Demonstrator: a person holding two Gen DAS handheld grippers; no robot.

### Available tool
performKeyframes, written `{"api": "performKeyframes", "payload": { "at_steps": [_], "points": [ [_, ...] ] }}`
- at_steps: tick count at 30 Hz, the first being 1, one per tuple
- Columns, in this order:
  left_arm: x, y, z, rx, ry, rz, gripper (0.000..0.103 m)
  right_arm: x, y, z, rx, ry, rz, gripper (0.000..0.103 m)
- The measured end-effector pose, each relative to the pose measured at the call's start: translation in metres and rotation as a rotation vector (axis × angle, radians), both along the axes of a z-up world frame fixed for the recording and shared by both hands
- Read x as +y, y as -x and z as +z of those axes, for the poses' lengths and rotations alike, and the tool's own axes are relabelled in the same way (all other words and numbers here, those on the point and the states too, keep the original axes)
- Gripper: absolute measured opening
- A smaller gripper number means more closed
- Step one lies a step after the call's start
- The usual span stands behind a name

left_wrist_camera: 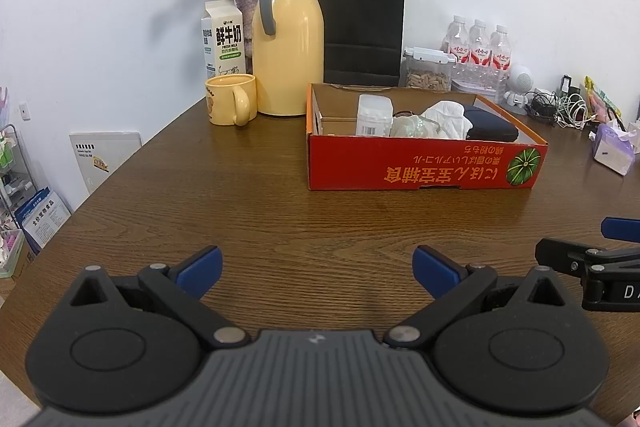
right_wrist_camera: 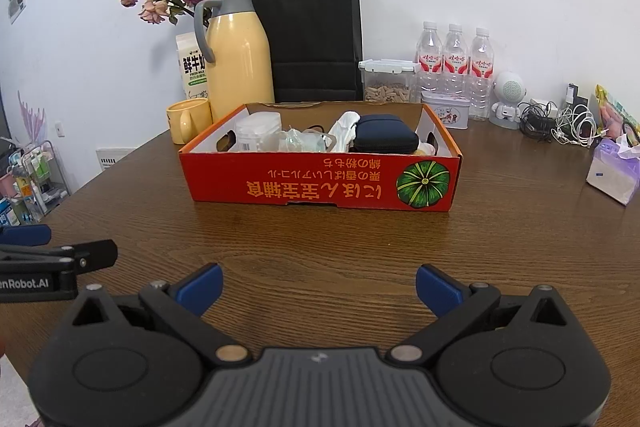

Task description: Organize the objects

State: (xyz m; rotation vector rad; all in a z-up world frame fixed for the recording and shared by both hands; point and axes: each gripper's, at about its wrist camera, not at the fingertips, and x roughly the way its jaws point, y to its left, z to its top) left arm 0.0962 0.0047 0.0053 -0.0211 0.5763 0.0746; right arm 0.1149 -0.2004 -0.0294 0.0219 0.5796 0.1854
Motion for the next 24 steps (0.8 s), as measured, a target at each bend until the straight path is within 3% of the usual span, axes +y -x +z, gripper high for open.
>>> {"api": "performKeyframes", "payload": {
  "at_steps": [24],
  "points": [
    [-0.0025, 0.0022, 0.005, -0.01, 0.004, 0.004, 0.103, -0.001, -0.0014, 0.0023, 0.0, 0.0, -0.004, 0.103]
  ]
}}
